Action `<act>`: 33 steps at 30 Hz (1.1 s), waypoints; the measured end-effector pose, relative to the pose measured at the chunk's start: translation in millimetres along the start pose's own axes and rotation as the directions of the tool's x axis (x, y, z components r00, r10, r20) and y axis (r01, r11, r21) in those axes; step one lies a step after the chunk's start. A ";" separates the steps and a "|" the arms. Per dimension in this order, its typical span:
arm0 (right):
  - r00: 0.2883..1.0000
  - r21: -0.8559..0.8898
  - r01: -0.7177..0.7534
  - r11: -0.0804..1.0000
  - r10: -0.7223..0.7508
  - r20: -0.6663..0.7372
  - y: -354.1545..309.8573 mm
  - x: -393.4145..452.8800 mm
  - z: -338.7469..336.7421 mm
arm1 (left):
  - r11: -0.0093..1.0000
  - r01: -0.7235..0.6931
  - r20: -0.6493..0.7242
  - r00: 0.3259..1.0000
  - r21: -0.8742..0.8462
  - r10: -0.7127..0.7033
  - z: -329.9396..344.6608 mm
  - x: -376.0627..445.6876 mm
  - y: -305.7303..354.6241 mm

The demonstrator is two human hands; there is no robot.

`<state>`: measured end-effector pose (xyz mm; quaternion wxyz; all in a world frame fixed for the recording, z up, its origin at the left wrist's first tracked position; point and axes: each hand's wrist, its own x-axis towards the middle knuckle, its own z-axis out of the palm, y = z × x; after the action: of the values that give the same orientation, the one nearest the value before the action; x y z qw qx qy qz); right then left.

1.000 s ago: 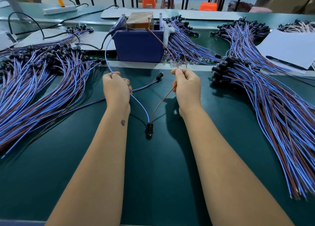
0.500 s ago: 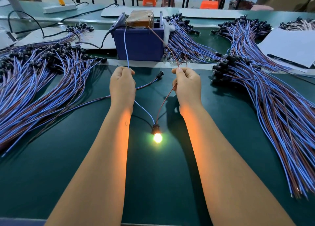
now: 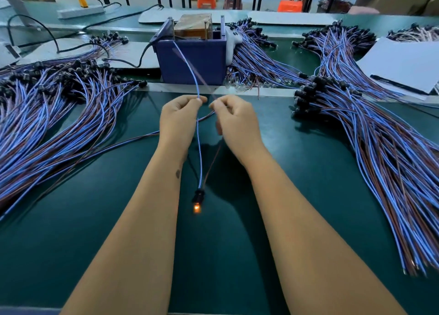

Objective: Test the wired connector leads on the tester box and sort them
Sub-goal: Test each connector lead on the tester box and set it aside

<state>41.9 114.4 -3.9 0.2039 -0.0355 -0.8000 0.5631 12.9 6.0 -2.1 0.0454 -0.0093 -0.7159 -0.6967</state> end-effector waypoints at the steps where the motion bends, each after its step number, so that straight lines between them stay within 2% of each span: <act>1: 0.999 -0.029 0.002 1.000 -0.001 0.047 -0.9 -1.9 5.6 | 1.000 0.010 0.029 1.000 -0.026 -0.009 1.5 -0.5 0.4; 5: 0.992 -0.093 -0.004 0.996 0.016 0.128 -2.0 -4.7 12.6 | 0.996 0.030 0.060 0.998 -0.080 -0.025 0.7 -2.3 3.4; 8: 0.971 0.036 -0.072 0.997 0.062 0.233 -3.1 -2.4 4.2 | 0.993 0.022 0.032 0.999 -0.117 -0.018 -3.5 -1.7 4.2; 11: 0.864 0.123 -0.184 0.975 0.101 0.492 -2.4 -1.2 -12.0 | 0.962 0.049 -0.014 0.998 -0.269 -0.055 -8.5 3.0 4.6; 13: 0.771 0.079 -0.220 0.972 0.124 0.625 -2.2 -0.9 -21.9 | 0.921 0.056 -0.025 0.997 -0.385 -0.071 -12.0 5.6 5.9; 14: 0.747 0.049 -0.224 0.973 0.139 0.650 -2.2 -1.0 -25.4 | 0.894 0.065 -0.032 0.996 -0.444 -0.088 -13.9 6.3 7.0; 15: 0.753 0.017 -0.213 0.977 0.153 0.640 -2.6 -0.9 -27.4 | 0.857 0.079 -0.038 0.993 -0.510 -0.115 -16.4 6.8 8.2; 16: 0.790 -0.008 -0.188 0.982 0.157 0.593 -3.5 -0.7 -27.8 | 0.807 0.092 -0.045 0.988 -0.584 -0.146 -19.3 7.2 9.5; 18: 0.913 -0.037 -0.106 0.994 0.112 0.392 -5.5 1.5 -26.7 | 0.699 0.086 -0.070 0.979 -0.710 -0.192 -26.2 8.5 11.2; 19: 0.963 -0.030 -0.061 0.998 0.067 0.261 -6.6 3.5 -26.6 | 0.684 0.068 -0.094 0.976 -0.726 -0.197 -28.8 8.7 11.6; 21: 1.000 0.058 0.009 0.998 -0.010 0.021 -8.6 7.0 -28.6 | 0.769 0.020 -0.154 0.976 -0.639 -0.154 -28.1 7.6 11.8; 23: 0.993 0.248 0.026 0.968 0.004 -0.118 -11.9 9.8 -34.4 | 0.875 -0.031 -0.161 0.986 -0.484 -0.054 -17.7 2.3 12.2; 26: 0.988 0.504 -0.003 0.864 0.079 -0.131 -15.0 11.1 -43.7 | 0.958 -0.099 -0.040 0.995 -0.269 0.091 3.2 -9.1 9.8; 29: 0.982 0.471 -0.128 0.873 0.178 -0.061 -12.8 10.2 -50.7 | 0.980 -0.116 0.078 0.989 -0.162 0.129 15.4 -16.6 5.7; 33: 0.957 0.390 -0.287 0.875 0.283 0.069 -7.2 10.4 -53.3 | 0.970 -0.046 0.050 0.997 -0.239 0.060 13.5 -12.9 5.4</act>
<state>53.2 162.0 20.7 0.1177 -0.1084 -0.6566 0.7371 25.5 20.3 1.9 0.0424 -0.0534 -0.6280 -0.7752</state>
